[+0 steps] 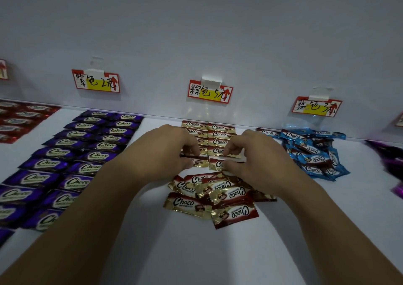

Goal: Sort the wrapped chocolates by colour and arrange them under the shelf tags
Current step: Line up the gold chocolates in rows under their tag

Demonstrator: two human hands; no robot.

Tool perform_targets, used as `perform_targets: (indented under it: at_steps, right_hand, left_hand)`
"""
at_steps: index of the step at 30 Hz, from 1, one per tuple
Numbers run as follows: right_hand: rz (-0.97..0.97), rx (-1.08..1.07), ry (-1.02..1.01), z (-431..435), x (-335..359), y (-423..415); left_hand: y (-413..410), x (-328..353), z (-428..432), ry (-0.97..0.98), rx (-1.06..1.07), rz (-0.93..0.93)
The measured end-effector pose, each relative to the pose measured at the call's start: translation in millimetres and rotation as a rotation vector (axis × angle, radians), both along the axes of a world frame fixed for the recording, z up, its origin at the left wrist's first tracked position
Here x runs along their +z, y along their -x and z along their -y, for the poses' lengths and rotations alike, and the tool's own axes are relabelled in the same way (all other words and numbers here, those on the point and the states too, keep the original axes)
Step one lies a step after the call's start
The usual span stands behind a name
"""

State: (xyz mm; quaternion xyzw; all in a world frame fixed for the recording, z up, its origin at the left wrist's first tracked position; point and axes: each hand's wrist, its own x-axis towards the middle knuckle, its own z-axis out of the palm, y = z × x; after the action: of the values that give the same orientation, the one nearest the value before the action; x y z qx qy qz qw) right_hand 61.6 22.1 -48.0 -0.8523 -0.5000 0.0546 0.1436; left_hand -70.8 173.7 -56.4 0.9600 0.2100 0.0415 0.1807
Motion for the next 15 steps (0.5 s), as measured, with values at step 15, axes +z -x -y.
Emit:
perform_targets:
  at_steps: [15]
  right_hand:
    - [0.017,0.071,0.127,-4.6,1.3,4.8]
  left_hand:
    - [-3.2,1.7,5.7,-0.014,-0.004,-0.006]
